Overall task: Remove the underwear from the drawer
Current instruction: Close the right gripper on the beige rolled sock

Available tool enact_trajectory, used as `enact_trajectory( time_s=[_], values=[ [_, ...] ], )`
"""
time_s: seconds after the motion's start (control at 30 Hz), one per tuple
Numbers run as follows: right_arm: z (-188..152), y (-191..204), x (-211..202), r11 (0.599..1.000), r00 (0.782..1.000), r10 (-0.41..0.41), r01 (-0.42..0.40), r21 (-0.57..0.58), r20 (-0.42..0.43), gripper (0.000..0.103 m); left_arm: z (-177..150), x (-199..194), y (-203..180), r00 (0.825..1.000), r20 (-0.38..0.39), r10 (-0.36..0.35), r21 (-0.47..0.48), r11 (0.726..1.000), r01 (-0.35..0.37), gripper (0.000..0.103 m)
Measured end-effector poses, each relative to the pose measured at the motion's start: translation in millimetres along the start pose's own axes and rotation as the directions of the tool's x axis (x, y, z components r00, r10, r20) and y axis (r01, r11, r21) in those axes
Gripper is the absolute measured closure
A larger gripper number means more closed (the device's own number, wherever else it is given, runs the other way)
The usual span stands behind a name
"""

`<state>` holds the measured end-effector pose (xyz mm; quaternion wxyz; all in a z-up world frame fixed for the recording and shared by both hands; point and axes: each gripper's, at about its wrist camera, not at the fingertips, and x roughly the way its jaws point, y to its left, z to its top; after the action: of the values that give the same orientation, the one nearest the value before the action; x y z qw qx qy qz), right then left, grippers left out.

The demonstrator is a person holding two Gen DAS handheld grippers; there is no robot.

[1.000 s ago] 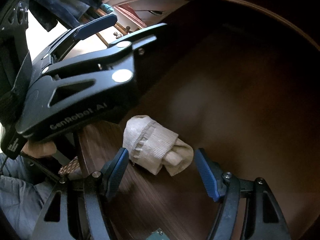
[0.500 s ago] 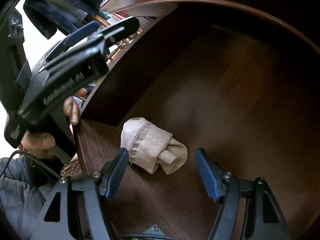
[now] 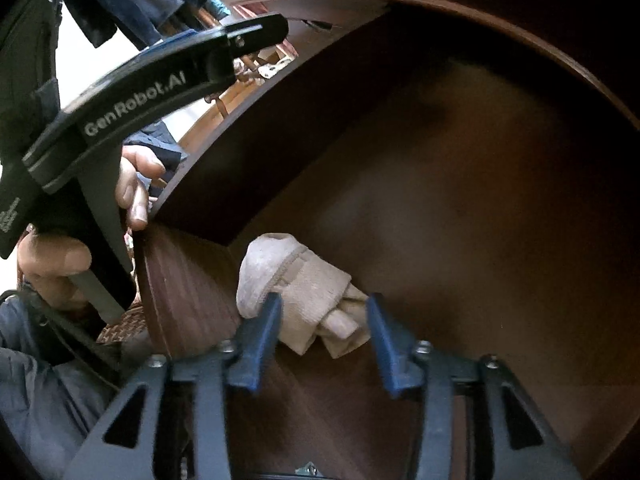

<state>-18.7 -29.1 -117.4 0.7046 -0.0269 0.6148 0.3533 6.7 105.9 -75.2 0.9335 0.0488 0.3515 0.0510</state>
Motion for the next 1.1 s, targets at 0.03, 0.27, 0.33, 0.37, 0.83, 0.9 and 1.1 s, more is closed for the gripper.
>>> enact_trajectory(
  time_s=[0.03,0.27,0.33,0.37,0.83,0.9,1.1],
  values=[
    [2,1,2,1.000,1.000,0.005,-0.005,-0.001,-0.010,0.058,0,2,1,1.000,-0.008,0.004,-0.007,1.000,-0.004,0.012],
    [18,7,18,0.998,0.996,0.053,-0.054,-0.020,-0.078,0.058,-1,4,6,1.000,-0.009,0.010,-0.017,1.000,-0.011,0.012],
    [21,7,24,0.996,0.990,0.079,-0.082,-0.022,-0.114,0.055,-1,5,6,1.000,-0.007,0.018,-0.012,1.000,-0.018,0.012],
    [22,6,27,0.996,0.989,0.080,-0.083,-0.017,-0.127,0.052,-1,6,5,1.000,-0.008,0.018,-0.011,1.000,-0.018,0.012],
    [27,12,30,0.990,0.983,0.121,-0.129,-0.052,-0.138,0.065,-3,3,-2,0.999,0.018,0.033,0.048,0.998,-0.034,0.012],
    [20,13,29,0.989,0.983,0.127,-0.136,-0.062,-0.136,0.068,-3,3,-3,0.999,0.015,0.034,0.054,0.998,-0.035,0.012],
    [20,10,21,0.991,0.986,0.118,-0.125,-0.050,-0.115,0.072,-2,3,-4,0.999,0.016,0.033,0.064,0.997,-0.034,0.012]
  ],
)
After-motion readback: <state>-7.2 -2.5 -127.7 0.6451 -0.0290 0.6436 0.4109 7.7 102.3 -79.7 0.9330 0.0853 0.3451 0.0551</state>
